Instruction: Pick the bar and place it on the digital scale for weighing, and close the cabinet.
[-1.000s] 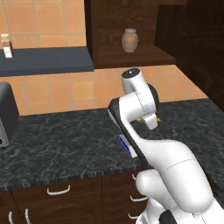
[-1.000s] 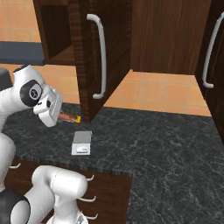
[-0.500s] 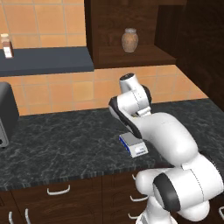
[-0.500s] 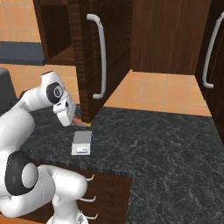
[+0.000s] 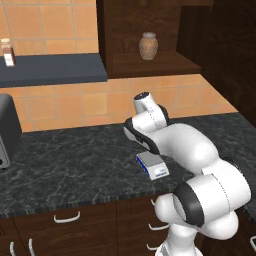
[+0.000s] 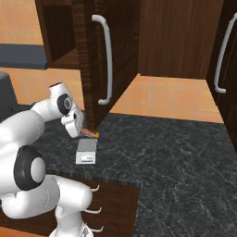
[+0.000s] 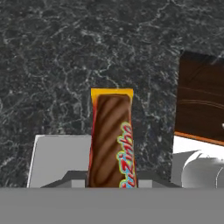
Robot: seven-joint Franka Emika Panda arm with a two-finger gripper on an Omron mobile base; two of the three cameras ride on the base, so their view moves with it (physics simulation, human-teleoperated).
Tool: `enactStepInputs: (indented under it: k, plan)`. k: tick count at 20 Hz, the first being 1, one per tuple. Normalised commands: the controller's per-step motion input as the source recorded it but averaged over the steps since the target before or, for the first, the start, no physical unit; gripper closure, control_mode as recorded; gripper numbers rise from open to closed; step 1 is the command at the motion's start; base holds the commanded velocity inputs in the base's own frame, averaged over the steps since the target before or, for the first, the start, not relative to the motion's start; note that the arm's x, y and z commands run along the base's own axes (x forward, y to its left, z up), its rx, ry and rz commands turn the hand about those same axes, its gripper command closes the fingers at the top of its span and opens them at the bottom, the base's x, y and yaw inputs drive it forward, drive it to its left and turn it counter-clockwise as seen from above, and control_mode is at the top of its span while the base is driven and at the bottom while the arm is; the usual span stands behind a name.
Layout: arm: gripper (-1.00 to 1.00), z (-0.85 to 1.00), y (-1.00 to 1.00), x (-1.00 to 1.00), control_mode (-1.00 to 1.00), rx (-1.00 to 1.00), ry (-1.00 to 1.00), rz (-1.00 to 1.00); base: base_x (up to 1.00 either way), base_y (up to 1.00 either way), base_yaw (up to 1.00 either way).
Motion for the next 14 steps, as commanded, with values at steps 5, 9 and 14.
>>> enactStepInputs:
  k: [5, 9, 14]
  plan:
    - [1.00, -0.37, 0.00, 0.42, -1.00, 0.00, 0.00, 0.00, 0.00, 0.00, 0.00]
    - [1.00, -0.28, 0.00, 0.31, -1.00, 0.00, 0.00, 0.00, 0.00, 0.00, 0.00]
    - [1.00, -0.37, 0.20, 0.18, -1.00, 0.00, 0.01, 0.00, 0.00, 0.00, 0.00]
